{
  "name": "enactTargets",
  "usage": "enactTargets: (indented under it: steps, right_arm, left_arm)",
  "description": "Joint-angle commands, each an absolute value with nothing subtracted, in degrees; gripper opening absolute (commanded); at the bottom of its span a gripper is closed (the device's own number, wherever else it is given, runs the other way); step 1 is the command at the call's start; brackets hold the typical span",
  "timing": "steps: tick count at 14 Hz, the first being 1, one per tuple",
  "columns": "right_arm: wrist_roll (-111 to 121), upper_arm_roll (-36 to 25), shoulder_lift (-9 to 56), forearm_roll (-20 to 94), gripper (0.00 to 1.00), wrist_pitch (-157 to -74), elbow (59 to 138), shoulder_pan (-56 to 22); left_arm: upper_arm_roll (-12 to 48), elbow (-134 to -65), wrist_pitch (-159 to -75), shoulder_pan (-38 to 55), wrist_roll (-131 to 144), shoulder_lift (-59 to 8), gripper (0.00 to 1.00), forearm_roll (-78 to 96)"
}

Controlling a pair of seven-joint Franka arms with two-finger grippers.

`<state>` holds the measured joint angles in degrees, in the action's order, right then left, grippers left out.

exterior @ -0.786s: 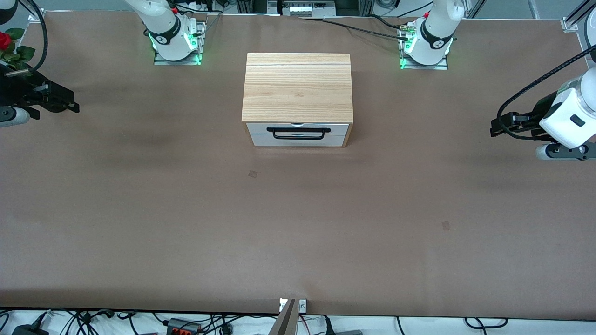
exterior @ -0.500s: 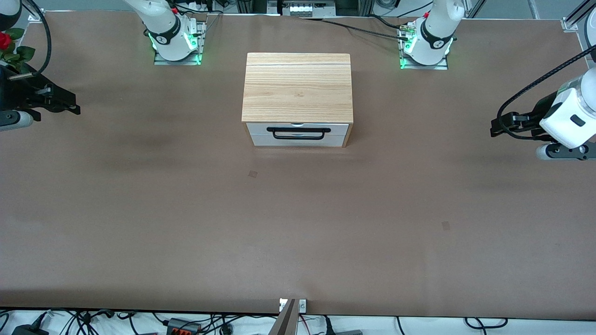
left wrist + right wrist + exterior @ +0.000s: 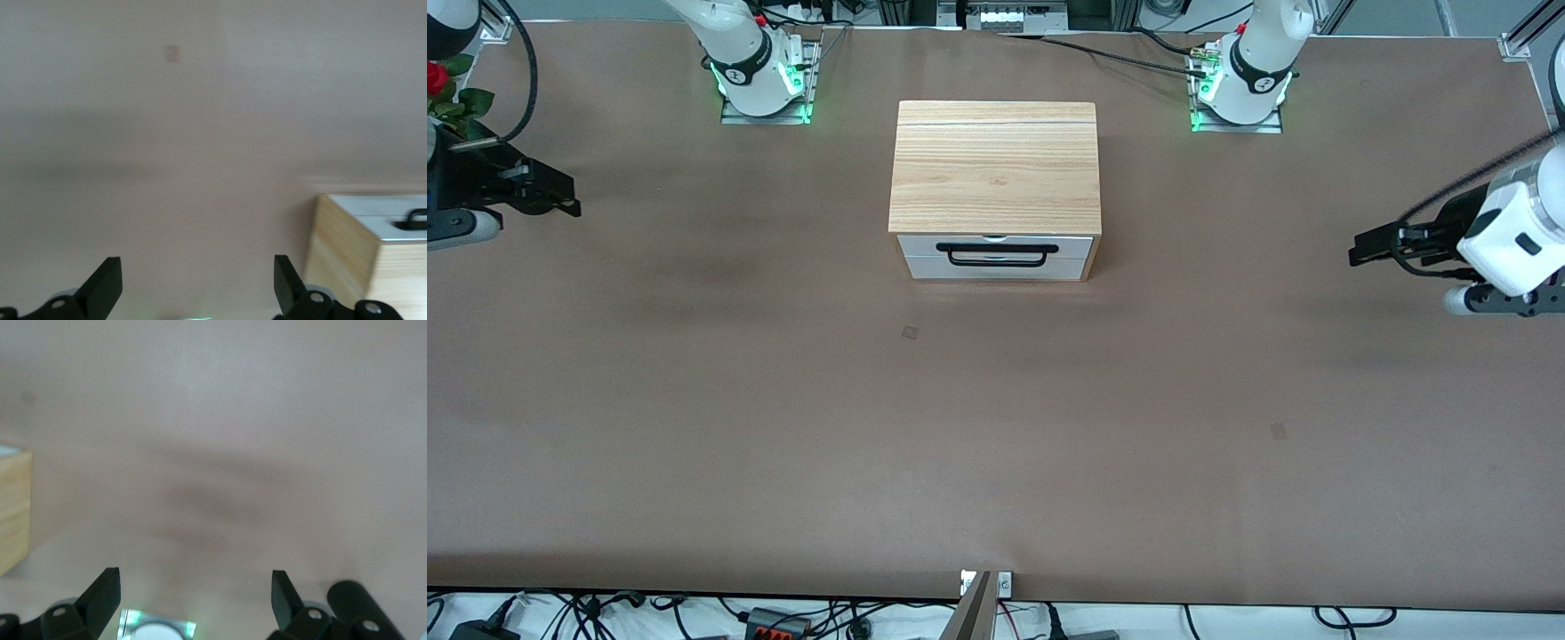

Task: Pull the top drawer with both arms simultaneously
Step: 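Move the right gripper and the left gripper toward the black drawer handle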

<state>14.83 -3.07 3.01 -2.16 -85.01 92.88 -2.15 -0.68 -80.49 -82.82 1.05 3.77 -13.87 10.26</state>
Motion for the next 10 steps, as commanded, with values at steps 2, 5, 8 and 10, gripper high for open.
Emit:
enactTargets:
  steps: [2,5,8,10]
  right_arm:
    - [15.38,-2.99,10.18,1.47,1.00,-80.69,91.84,-7.98]
    - [15.47,-2.99,15.98,18.65,1.00,-81.38,92.19,-7.83]
    - [18.88,-3.16,21.52,36.51,1.00,-82.87,92.81,-7.12]
    - [23.88,-3.16,22.93,44.17,1.00,-85.94,96.22,-7.29]
  left_arm:
    - [-0.53,-78.31,-85.49,0.44,2.37,-21.08,1.00,21.33]
    - [-0.09,-78.66,-89.20,1.58,2.37,-26.34,1.00,33.00]
    - [3.06,-78.66,-94.10,1.67,-5.22,-32.07,1.00,42.71]
    - [4.74,-78.92,-98.77,3.07,-14.12,-34.35,1.00,45.51]
